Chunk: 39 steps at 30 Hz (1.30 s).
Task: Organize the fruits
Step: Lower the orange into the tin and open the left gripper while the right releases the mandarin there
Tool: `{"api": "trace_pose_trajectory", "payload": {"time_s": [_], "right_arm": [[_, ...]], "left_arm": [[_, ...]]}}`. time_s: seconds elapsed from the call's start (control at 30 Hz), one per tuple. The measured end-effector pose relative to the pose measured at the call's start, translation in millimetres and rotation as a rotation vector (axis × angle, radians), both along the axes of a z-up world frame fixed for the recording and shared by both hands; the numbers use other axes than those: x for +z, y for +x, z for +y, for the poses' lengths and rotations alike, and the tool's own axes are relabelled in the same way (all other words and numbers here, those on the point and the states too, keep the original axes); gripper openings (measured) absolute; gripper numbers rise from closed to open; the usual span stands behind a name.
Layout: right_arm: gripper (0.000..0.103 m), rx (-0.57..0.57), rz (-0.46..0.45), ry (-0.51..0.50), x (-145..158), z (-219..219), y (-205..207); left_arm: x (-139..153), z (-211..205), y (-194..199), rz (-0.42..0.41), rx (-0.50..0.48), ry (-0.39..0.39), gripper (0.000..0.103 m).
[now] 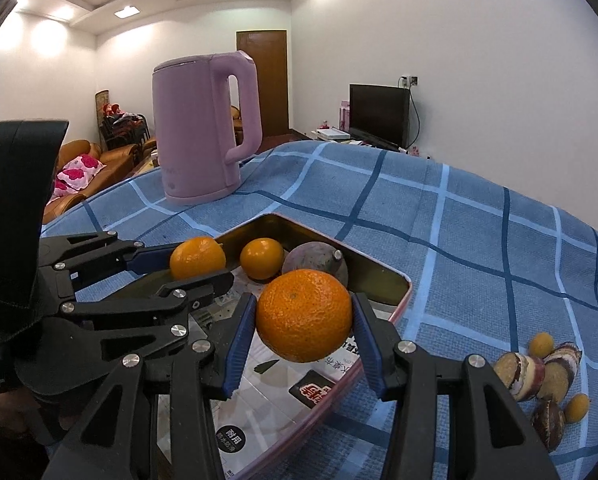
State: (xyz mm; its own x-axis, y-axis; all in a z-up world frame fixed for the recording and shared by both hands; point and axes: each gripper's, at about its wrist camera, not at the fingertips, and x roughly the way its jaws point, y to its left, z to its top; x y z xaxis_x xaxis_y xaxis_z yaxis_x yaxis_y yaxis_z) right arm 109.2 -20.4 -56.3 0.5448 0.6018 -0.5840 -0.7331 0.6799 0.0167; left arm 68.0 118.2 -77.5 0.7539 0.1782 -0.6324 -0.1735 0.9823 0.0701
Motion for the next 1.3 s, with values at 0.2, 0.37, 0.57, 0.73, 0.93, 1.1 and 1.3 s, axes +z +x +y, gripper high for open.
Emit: {"api": "trace_pose_trajectory", "payload": {"time_s": [0.2,0.37,0.57,0.73,0.93,1.1,1.3], "right_arm": [[0.05,0.001,0.053,-0.018,-4.9,4.2,8.0],[0.05,0.002,0.059,-0.017,-5.7,4.5,8.9],[0.051,0.003,0.061,-0.015,-6.1,4.4,8.9],[0.06,-0.02,0.042,-0.002,-4.1,1.2,7.6],[0.077,-0.065,0.003,0.081,3.5,-16.4,2.5],[0.079,-0.094,-0.04,0.091,9.4,-32.0,-3.9],[0.083,-0.175,-0.058,0.155,21.9,-64.8,-0.6]], "left_arm": [[-1.5,0.3,1.9,0.012,0.005,0.001,0.037],[-1.3,0.3,2.7,0.012,0.005,0.001,0.038],[-1.4,0.3,2.8,0.013,0.006,0.001,0.038],[0.3,5.1,-1.7,-0.008,0.01,-0.049,0.042],[2.5,0.1,-10.7,-0.032,-0.002,-0.062,0.058],[7.5,-9.7,-16.5,-0.058,0.027,0.01,0.094],[15.8,-13.1,-21.5,-0.089,0.033,0.054,0.103]]}}
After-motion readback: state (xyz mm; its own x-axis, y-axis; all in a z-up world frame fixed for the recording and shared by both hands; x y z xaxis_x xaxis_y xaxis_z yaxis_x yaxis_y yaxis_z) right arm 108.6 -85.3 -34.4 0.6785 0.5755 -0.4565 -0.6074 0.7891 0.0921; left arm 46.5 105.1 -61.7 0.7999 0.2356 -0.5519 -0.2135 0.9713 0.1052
